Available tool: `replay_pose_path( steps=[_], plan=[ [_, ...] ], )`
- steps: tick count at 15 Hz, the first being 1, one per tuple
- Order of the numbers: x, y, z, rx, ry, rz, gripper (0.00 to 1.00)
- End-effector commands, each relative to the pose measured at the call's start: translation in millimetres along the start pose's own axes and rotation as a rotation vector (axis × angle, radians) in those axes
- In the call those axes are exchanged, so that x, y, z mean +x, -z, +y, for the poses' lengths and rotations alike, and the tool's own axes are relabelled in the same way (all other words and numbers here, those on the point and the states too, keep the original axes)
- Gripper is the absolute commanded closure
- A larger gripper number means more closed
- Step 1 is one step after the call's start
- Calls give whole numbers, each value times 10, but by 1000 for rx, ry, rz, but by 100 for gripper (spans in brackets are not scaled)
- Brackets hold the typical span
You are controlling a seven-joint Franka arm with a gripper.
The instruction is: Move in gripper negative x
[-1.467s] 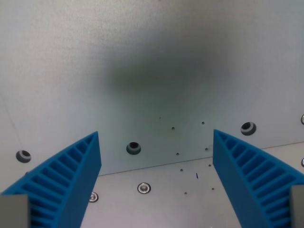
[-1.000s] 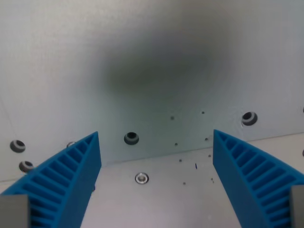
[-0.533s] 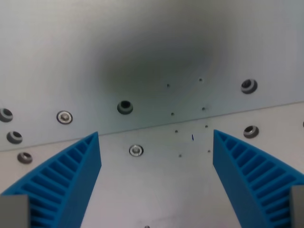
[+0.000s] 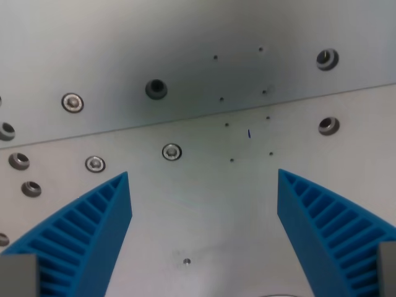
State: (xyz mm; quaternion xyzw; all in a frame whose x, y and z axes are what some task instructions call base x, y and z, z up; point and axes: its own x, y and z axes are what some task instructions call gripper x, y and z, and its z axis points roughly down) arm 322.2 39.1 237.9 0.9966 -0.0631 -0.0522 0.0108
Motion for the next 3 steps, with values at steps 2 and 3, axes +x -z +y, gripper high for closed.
replay_pose_path(
  steps=[2,3],
  plan=[
    [-343,55,-18,23,-19,89,0],
    [-393,50,-19,23,-19,89,0]
  ],
)
